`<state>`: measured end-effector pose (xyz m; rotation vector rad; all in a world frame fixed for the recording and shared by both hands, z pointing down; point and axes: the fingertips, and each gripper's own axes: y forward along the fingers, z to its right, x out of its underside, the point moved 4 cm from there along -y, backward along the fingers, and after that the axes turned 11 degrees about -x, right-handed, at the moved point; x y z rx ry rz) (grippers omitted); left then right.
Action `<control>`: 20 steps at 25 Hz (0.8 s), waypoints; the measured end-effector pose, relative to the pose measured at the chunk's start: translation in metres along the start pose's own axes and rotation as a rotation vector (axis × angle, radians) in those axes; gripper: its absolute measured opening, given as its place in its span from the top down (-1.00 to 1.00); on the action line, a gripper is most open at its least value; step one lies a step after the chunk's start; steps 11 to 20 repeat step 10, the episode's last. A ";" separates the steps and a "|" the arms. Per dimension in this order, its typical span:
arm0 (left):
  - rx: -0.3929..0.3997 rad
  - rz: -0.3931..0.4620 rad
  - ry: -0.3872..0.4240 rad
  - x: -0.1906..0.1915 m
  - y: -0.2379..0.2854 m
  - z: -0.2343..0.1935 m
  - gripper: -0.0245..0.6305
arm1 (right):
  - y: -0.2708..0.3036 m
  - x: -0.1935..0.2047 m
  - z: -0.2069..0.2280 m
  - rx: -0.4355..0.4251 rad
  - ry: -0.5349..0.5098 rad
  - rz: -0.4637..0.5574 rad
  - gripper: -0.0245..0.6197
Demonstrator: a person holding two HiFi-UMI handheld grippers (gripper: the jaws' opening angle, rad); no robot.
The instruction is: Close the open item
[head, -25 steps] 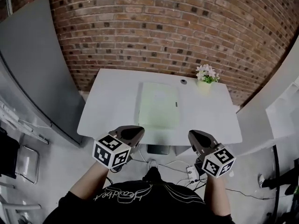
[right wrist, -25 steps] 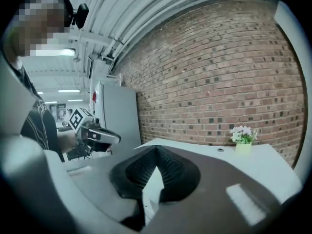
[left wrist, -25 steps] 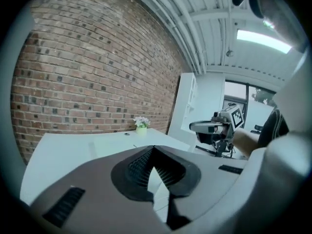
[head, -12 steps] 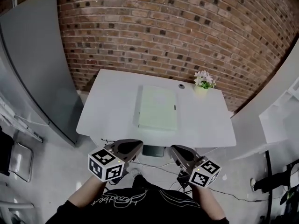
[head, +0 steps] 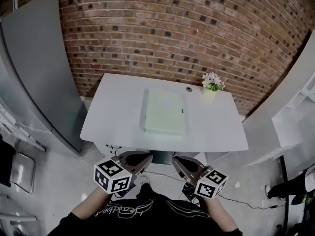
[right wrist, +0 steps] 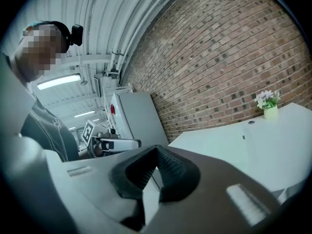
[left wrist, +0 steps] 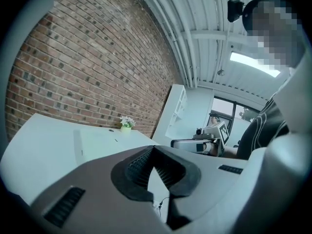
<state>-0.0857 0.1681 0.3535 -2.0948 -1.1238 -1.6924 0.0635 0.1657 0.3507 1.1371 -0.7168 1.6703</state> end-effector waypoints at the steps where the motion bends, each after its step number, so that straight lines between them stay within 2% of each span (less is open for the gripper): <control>1: 0.005 0.000 0.001 0.001 0.000 0.002 0.92 | -0.002 0.003 0.001 -0.004 0.017 0.009 0.91; 5: 0.020 -0.014 0.006 0.005 0.001 0.006 0.92 | -0.006 0.008 0.000 0.000 0.060 0.041 0.91; 10: 0.021 -0.053 0.008 0.011 0.004 0.012 0.92 | -0.009 0.013 -0.005 0.004 0.058 0.025 0.91; 20: 0.021 -0.053 0.008 0.011 0.004 0.012 0.92 | -0.009 0.013 -0.005 0.004 0.058 0.025 0.91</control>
